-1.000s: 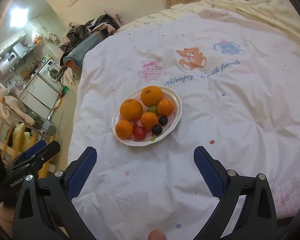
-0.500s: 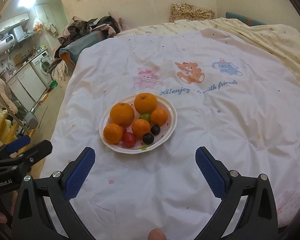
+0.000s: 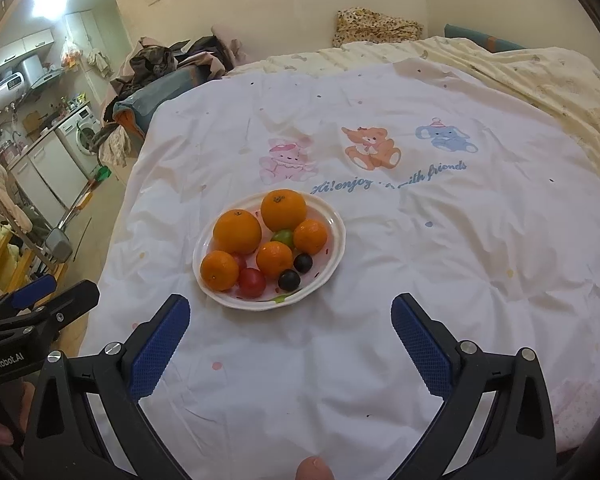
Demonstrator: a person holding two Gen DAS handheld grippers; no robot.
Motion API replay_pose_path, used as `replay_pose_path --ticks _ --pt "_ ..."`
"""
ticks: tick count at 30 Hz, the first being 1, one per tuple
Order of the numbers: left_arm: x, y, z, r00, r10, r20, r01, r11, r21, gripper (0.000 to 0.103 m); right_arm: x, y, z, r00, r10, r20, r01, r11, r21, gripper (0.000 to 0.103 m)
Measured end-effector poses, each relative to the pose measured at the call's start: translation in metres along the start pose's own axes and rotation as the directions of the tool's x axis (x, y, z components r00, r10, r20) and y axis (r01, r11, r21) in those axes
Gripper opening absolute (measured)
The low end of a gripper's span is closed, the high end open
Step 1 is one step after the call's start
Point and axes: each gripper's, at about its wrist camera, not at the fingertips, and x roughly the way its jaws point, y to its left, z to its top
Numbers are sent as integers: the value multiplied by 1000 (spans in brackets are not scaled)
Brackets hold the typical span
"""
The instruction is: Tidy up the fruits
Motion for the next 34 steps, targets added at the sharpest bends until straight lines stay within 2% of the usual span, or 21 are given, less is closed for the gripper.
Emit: replay_pose_path --ticks 34 --pt "-1 1 -2 1000 -9 1 9 1000 -4 103 -2 3 1 1000 -4 7 4 1000 -19 103"
